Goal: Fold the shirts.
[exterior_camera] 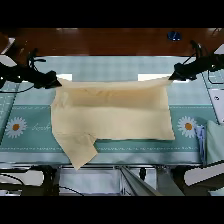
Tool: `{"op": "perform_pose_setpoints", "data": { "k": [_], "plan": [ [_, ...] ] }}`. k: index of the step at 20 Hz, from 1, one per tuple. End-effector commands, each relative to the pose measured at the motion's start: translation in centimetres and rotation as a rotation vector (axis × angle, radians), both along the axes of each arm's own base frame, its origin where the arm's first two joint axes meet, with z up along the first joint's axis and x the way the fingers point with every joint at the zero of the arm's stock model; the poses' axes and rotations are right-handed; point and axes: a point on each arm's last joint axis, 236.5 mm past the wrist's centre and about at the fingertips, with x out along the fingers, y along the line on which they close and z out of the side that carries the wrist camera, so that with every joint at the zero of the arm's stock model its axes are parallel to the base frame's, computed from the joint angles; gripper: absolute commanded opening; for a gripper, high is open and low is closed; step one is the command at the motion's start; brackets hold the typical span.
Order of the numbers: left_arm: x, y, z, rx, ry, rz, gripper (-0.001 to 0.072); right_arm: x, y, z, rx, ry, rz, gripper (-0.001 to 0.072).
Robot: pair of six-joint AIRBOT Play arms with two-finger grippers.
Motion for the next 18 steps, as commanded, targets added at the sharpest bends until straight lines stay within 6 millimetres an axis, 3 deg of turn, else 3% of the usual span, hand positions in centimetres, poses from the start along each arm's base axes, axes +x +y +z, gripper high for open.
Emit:
{"op": "perform_pose_setpoints", "data": {
  "k": [1,4,5,6,7,9,13,16,18],
  "plan": [
    [-4.7,-0.2,-3.7,0.009,0.168,-0.066,0.0017,-4.2,0.3,-3.4,0.012,0.150,0.043,0.0017],
    [-6.2,-0.1,-4.9,0.008,0.224,-0.075,0.0018,-5.0,0.4,-5.5,0.015,0.175,0.017,0.0017],
    [-6.3,-0.1,-4.8,0.006,0.230,-0.077,0.0059,-4.8,0.4,-5.6,0.014,0.178,-0.010,0.0063],
    [-6.7,-0.1,-4.5,0.004,0.245,-0.088,0.0297,-4.6,0.3,-5.4,0.019,0.187,-0.048,0.0280],
    [-7.2,0.2,-4.1,0.010,0.270,-0.098,0.0503,-4.7,0.1,-5.0,0.023,0.197,-0.057,0.0409],
    [-8.6,1.3,-2.5,0.015,0.318,-0.118,0.0510,-5.3,-0.8,-2.9,0.034,0.209,-0.046,0.0409],
    [-11.8,4.5,0.5,0.039,0.251,-0.062,0.0510,-6.9,-5.9,2.7,-0.033,0.068,-0.176,0.0408],
    [-18.9,5.6,-1.4,0.023,0.256,0.033,0.0510,-10.5,-8.5,4.4,-0.099,-0.103,-0.352,0.0408],
    [-22.3,4.9,-3.7,-0.045,0.266,0.179,0.0510,-13.6,-7.1,3.6,-0.080,-0.156,-0.429,0.0408]
  ]
}}
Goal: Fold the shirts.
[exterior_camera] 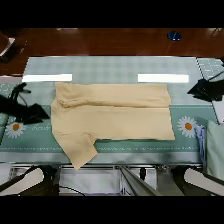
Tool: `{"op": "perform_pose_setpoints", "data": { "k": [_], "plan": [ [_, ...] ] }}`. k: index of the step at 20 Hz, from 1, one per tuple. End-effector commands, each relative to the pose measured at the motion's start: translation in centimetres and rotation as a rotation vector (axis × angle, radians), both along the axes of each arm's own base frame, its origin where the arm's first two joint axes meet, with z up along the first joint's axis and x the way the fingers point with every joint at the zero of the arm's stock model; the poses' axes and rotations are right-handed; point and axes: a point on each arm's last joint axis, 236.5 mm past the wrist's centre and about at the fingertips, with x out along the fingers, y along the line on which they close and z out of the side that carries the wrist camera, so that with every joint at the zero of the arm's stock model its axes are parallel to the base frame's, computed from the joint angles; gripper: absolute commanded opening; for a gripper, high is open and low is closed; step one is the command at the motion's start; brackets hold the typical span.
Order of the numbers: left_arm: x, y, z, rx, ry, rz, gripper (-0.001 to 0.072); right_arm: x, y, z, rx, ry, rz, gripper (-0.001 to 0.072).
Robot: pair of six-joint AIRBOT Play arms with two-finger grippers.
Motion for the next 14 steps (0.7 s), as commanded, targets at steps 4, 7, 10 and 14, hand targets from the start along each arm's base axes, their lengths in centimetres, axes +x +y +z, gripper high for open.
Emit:
{"op": "perform_pose_setpoints", "data": {
  "k": [4,7,10,14],
  "plan": [
    [-8.3,-1.1,-5.2,-0.045,0.102,0.332,0.0509,-7.0,4.5,-3.1,0.103,-0.116,-0.165,0.0408],
    [-7.8,-3.4,-4.5,-0.147,0.102,0.301,0.0509,-7.7,5.6,-4.4,0.153,-0.100,-0.176,0.0408],
    [-8.3,-4.8,-5.1,-0.168,0.146,0.247,0.0509,-7.5,5.8,-4.3,0.160,-0.109,-0.175,0.0408],
    [-7.1,-6.9,-7.1,-0.155,0.108,0.232,0.0507,-7.5,5.7,-4.3,0.166,-0.102,-0.190,0.0408]
  ]
}}
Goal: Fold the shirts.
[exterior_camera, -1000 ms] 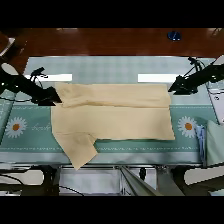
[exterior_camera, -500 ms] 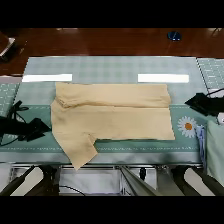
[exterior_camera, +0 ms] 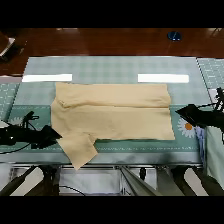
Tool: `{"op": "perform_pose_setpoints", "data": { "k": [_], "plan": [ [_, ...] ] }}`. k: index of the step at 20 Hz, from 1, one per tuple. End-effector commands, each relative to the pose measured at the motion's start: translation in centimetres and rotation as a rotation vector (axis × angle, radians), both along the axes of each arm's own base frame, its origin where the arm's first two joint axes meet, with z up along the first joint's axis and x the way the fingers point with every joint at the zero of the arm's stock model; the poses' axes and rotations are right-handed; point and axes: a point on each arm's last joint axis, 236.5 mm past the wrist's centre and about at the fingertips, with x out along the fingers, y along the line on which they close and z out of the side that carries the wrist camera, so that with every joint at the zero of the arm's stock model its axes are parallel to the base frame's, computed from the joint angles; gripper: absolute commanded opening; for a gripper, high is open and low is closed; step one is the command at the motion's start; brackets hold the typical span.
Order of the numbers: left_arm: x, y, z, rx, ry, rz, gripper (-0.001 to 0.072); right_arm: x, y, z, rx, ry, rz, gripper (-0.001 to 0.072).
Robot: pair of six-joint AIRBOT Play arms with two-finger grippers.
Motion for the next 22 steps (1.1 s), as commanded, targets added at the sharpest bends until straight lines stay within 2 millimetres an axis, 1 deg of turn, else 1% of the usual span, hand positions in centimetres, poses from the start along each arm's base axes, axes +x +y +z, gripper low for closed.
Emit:
{"op": "perform_pose_setpoints", "data": {
  "k": [1,2,3,4,5,6,7,8,9,10,13,15,16,21,22],
  "plan": [
    [0.4,-1.7,-2.2,0.033,-0.025,-0.030,0.0505,0.0,-0.4,-0.2,0.014,0.012,-0.053,0.0408],
    [-0.1,-2.3,-2.6,0.034,-0.012,-0.061,0.0456,-0.1,-1.6,-0.4,-0.010,0.019,-0.085,0.0408],
    [-0.6,-2.5,-2.8,0.037,0.003,-0.090,0.0175,-0.7,-3.6,-1.0,-0.053,0.048,-0.132,0.0408],
    [-0.7,-2.6,-2.8,0.034,0.007,-0.097,0.0025,-2.0,-5.6,-1.7,-0.091,0.095,-0.176,0.0408],
    [-0.7,-2.6,-2.7,0.031,0.003,-0.108,0.0017,-4.0,-7.3,-2.7,-0.113,0.171,-0.209,0.0408],
    [-0.5,-2.6,-2.5,0.029,-0.005,-0.115,0.0017,-6.2,-7.7,-3.7,-0.101,0.264,-0.213,0.0408],
    [-0.2,-2.5,-2.4,0.030,-0.011,-0.114,0.0017,-8.1,-6.9,-4.8,-0.062,0.357,-0.219,0.0408],
    [-0.1,-2.6,-2.2,0.028,-0.013,-0.115,0.0017,-9.4,-4.9,-5.6,-0.006,0.421,-0.173,0.0408],
    [0.0,-2.5,-2.2,0.027,-0.016,-0.114,0.0017,-10.3,-3.0,-6.1,0.044,0.460,-0.133,0.0408],
    [0.0,-2.5,-2.2,0.027,-0.016,-0.115,0.0017,-10.6,-1.5,-6.4,0.077,0.468,-0.084,0.0408],
    [0.0,-2.5,-2.2,0.028,-0.016,-0.115,0.0017,-10.2,0.1,-6.8,0.102,0.471,-0.034,0.0408],
    [0.0,-2.5,-2.2,0.028,-0.017,-0.114,0.0017,-10.3,0.9,-7.5,0.122,0.503,-0.003,0.0408],
    [0.0,-2.5,-2.2,0.028,-0.017,-0.114,0.0017,-10.0,1.3,-7.9,0.136,0.503,0.005,0.0408],
    [0.1,-2.4,-2.2,0.033,-0.021,-0.111,0.0017,-7.4,2.7,-9.8,0.171,0.472,-0.005,0.0407],
    [0.2,-2.5,-2.2,0.030,-0.022,-0.109,0.0017,-6.6,3.2,-9.9,0.184,0.451,0.001,0.0381]
  ]
}}
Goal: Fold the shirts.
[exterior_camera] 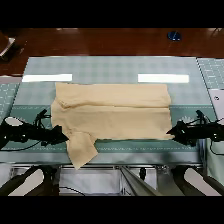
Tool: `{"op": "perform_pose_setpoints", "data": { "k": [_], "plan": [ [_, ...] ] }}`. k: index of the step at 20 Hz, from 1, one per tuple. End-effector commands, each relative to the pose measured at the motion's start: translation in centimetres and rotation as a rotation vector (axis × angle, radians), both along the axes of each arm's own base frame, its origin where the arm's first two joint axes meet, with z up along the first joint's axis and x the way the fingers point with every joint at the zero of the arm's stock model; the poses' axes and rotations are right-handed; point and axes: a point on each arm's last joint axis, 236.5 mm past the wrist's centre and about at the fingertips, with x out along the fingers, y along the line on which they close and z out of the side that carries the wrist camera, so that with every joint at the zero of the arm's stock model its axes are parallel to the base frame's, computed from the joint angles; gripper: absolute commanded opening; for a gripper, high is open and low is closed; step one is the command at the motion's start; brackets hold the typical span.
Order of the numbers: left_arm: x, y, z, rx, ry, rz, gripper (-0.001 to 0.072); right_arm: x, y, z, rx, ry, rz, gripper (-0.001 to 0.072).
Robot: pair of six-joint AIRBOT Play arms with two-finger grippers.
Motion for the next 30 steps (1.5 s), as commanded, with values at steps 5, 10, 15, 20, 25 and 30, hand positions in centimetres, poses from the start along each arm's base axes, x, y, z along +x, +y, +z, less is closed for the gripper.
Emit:
{"op": "perform_pose_setpoints", "data": {
  "k": [5,10,15,20,25,30],
  "plan": [
    [5.3,1.4,2.4,0.036,-0.149,0.016,0.0017,7.9,0.8,3.4,0.004,-0.266,0.110,0.0016],
    [17.6,3.4,10.0,0.042,-0.457,0.144,0.0017,14.6,-0.5,7.5,-0.046,-0.394,0.159,0.0016],
    [26.0,2.1,10.5,0.015,-0.468,0.113,0.0017,21.8,-0.8,7.1,-0.060,-0.423,0.167,0.0017],
    [31.7,1.9,8.8,-0.017,-0.423,0.134,0.0017,26.7,-1.5,5.7,-0.048,-0.422,0.149,0.0016],
    [33.4,1.4,6.4,-0.009,-0.425,0.111,0.0087,29.4,-1.3,3.9,-0.026,-0.435,0.108,0.0206],
    [30.4,6.1,7.6,0.063,-0.320,0.024,0.0509,28.0,-5.9,5.7,-0.050,-0.416,0.096,0.0408]
  ]
}}
